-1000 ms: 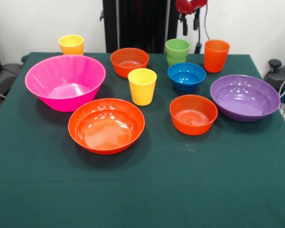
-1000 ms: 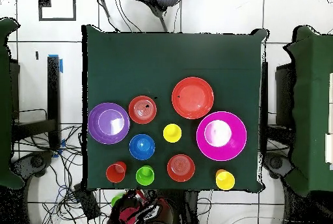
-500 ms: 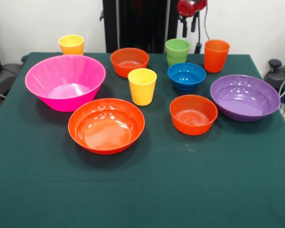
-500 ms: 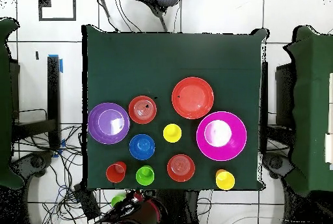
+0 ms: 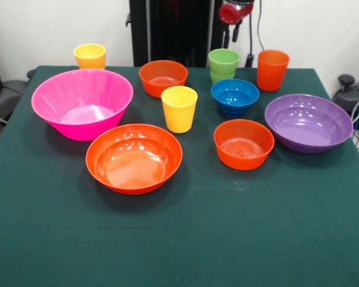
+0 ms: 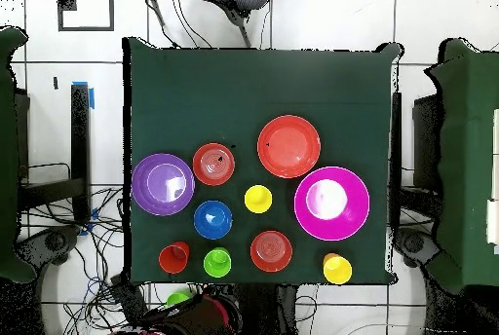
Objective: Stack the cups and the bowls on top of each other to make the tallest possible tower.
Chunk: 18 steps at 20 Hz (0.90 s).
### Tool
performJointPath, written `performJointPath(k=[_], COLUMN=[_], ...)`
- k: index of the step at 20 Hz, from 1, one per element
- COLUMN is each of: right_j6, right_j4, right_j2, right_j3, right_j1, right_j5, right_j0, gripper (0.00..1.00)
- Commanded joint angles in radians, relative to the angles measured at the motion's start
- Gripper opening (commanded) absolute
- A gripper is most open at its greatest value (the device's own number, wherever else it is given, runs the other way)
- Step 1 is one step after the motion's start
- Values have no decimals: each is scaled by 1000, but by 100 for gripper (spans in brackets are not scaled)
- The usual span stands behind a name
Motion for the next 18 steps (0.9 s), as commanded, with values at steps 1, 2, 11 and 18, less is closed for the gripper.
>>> performJointPath(k=[1, 2, 11, 18], right_j6=[143, 144, 146, 145], right_j4=[76, 78, 90, 106], right_j2=[24, 20, 9, -1], right_j3=[-152, -156, -160, -168], right_j1=[62, 71, 99, 128], right_j5=[-36, -41, -118, -155], right_j0=[19, 23, 46, 72], gripper=[100, 100, 100, 100])
